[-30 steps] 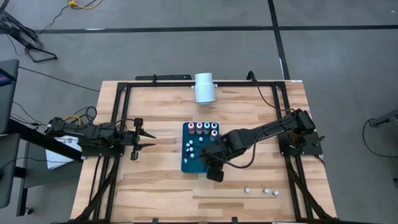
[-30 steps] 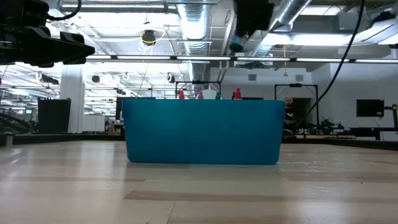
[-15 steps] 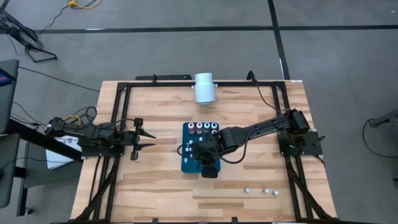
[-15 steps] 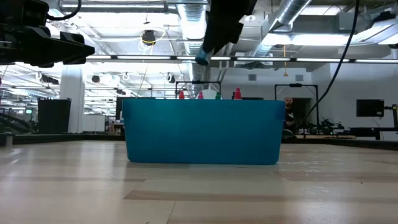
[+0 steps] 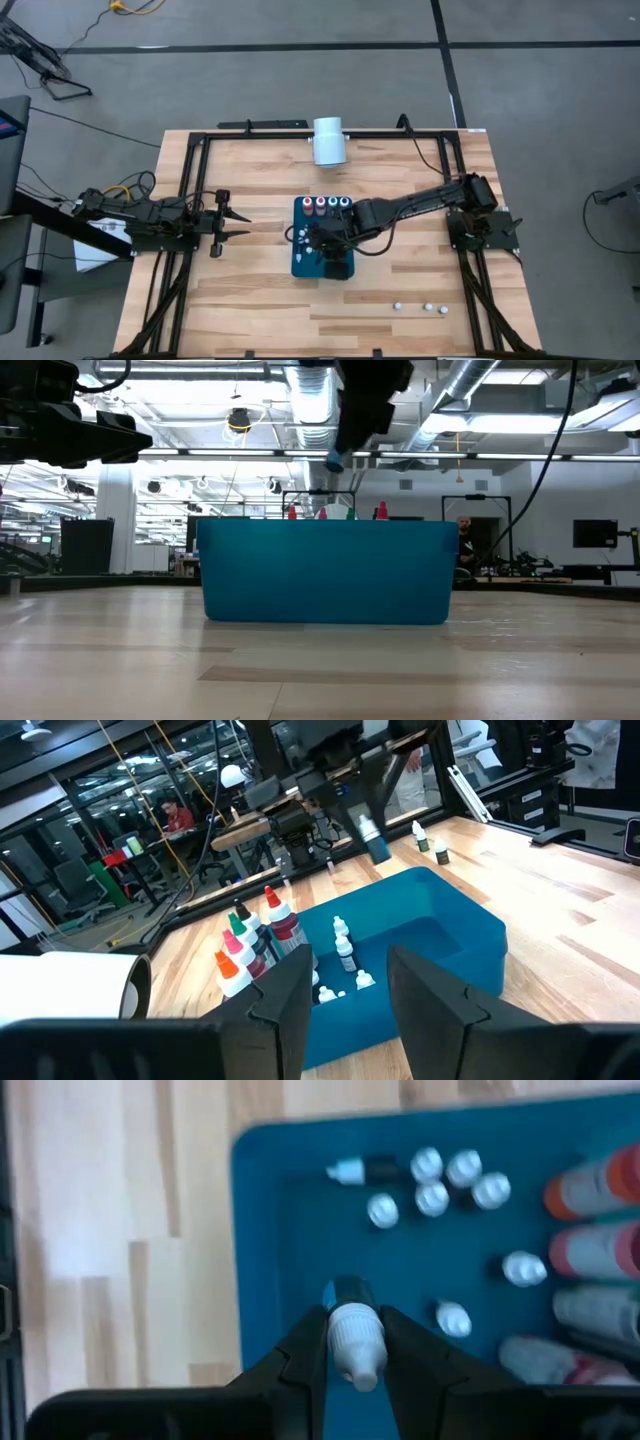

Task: Pick & Place food coloring
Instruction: Put the small blue food coloring bottle into the blue bin

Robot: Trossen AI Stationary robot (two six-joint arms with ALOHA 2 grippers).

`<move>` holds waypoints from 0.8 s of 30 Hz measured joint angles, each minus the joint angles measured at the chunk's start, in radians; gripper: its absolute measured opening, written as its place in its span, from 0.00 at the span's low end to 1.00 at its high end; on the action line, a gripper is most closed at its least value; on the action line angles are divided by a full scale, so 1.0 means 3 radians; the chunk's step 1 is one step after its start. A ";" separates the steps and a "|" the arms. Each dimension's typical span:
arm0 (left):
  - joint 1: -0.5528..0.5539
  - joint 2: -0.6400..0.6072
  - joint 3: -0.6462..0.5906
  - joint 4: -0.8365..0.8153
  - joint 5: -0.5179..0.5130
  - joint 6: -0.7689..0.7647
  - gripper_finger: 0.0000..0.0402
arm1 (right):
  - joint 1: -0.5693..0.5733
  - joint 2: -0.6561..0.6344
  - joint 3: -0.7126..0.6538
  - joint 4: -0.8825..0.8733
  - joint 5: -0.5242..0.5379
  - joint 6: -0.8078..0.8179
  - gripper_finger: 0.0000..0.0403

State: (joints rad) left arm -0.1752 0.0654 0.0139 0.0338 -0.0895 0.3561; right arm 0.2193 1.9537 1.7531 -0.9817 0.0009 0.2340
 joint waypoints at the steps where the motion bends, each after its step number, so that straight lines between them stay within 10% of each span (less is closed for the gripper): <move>1: 0.0000 0.0001 0.0000 0.0000 0.0001 0.0000 0.31 | -0.0014 0.0000 0.0000 -0.0054 0.0000 0.0007 0.18; 24: 0.0000 0.0001 0.0000 -0.0002 0.0004 -0.0003 0.31 | -0.0035 0.0679 0.0827 -0.1002 -0.0004 0.0069 0.18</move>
State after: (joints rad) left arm -0.1753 0.0658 0.0139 0.0334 -0.0883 0.3554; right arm 0.2089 2.1575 2.0011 -1.2822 -0.0002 0.2546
